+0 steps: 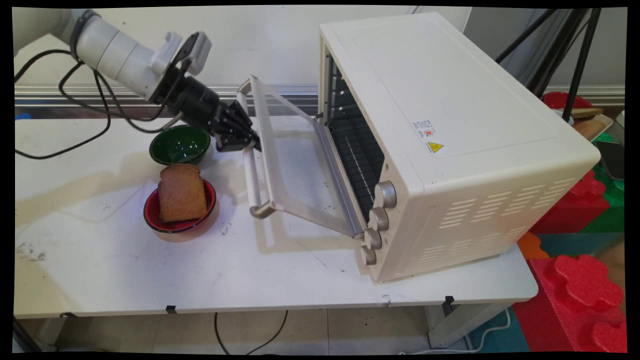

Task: Open the oven

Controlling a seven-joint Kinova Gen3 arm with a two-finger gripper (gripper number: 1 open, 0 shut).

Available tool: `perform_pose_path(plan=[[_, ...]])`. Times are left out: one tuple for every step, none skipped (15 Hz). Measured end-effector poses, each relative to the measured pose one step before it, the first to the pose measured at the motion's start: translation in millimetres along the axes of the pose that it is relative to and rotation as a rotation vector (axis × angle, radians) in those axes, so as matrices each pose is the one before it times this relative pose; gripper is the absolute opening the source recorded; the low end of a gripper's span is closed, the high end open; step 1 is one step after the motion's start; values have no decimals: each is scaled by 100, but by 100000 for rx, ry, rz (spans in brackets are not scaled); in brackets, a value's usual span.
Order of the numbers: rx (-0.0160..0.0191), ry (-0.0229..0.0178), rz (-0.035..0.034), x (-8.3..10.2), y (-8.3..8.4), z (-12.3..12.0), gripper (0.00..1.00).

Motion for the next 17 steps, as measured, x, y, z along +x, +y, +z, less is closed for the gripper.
perform_pose_path(plan=[[-309,-1224,308,-676,223,160,0],[-87,-672,170,-415,141,72,0],[-35,-512,79,-354,141,58,0],[-86,-682,249,-466,172,136,0],[-55,-438,138,-334,127,89,0],[-130,-638,266,-463,172,148,0],[-199,-691,392,-495,178,219,0],[-112,-661,249,-548,244,135,0],[-94,-526,190,-430,193,102,0],[-169,-719,257,-588,237,109,0],[-185,-649,232,-543,189,62,0],[-116,-422,162,-361,132,26,0],[-143,-526,149,-528,187,9,0],[-234,-554,296,-504,132,49,0],[-132,-305,99,-310,99,-3,0],[-83,-107,220,-129,1,32,0],[224,-166,10,-391,142,-169,0]])
